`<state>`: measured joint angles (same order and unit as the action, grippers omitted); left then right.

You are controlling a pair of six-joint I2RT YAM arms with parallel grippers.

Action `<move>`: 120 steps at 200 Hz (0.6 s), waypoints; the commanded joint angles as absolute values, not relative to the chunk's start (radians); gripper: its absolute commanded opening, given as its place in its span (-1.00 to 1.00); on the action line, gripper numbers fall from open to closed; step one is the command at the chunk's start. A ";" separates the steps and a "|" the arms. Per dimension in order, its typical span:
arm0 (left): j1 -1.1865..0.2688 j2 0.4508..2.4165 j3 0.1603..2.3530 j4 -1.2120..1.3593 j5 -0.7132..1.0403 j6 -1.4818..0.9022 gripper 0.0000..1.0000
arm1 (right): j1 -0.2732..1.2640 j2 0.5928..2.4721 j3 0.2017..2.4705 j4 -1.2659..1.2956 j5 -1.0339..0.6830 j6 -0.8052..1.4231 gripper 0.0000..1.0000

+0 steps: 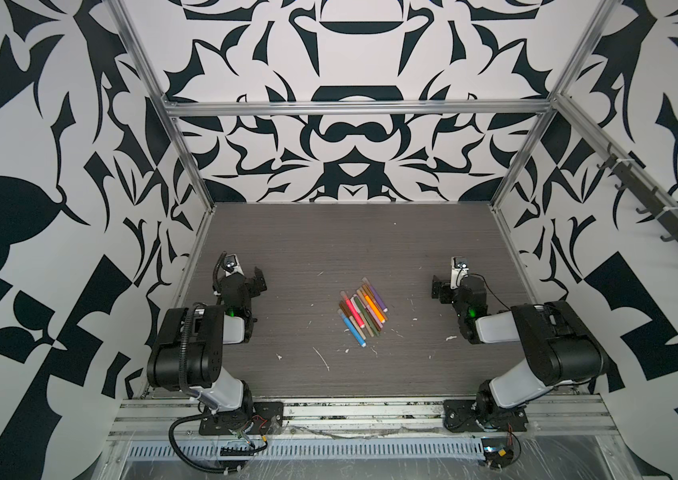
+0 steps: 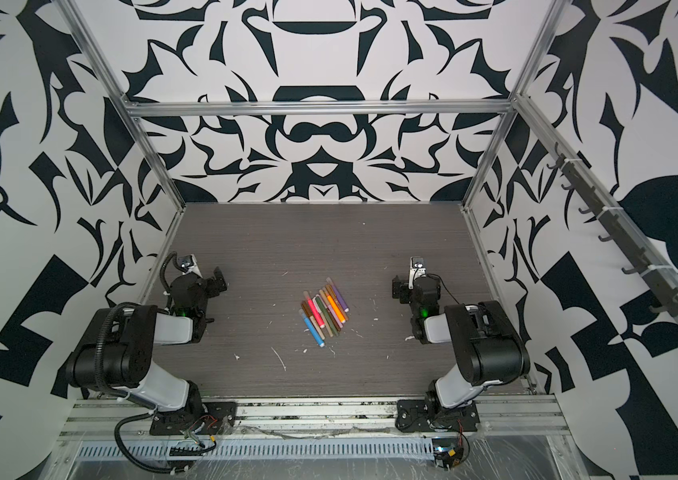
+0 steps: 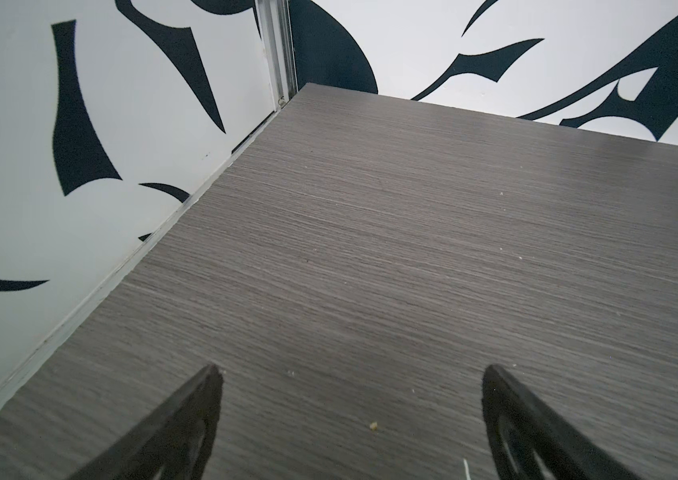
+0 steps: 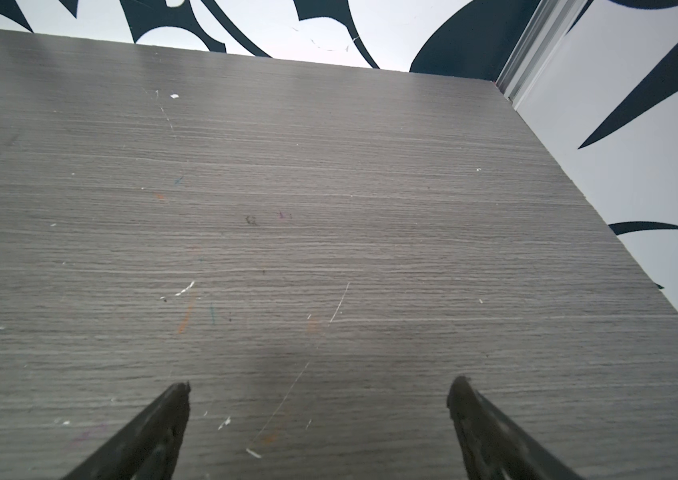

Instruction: Open the pen caps

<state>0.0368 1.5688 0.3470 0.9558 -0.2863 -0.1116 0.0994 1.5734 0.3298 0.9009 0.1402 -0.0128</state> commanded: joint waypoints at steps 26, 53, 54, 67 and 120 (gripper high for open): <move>0.035 1.564 0.359 0.963 -0.277 -0.113 0.98 | 0.098 1.554 0.353 0.916 0.132 -0.024 1.00; 0.035 1.564 0.362 0.961 -0.276 -0.113 0.98 | 0.098 1.555 0.357 0.911 0.128 -0.025 1.00; 0.035 1.565 0.362 0.960 -0.277 -0.113 0.98 | 0.098 1.555 0.357 0.911 0.127 -0.025 1.00; 0.035 1.564 0.362 0.960 -0.276 -0.113 0.98 | 0.097 1.555 0.357 0.909 0.127 -0.025 1.00; 0.035 1.565 0.363 0.959 -0.276 -0.114 0.98 | 0.097 1.555 0.354 0.917 0.176 -0.006 1.00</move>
<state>0.0368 1.5688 0.3470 0.9520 -0.2863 -0.1116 0.0994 1.5734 0.3302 0.8928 0.1368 -0.0189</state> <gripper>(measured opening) 0.991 0.998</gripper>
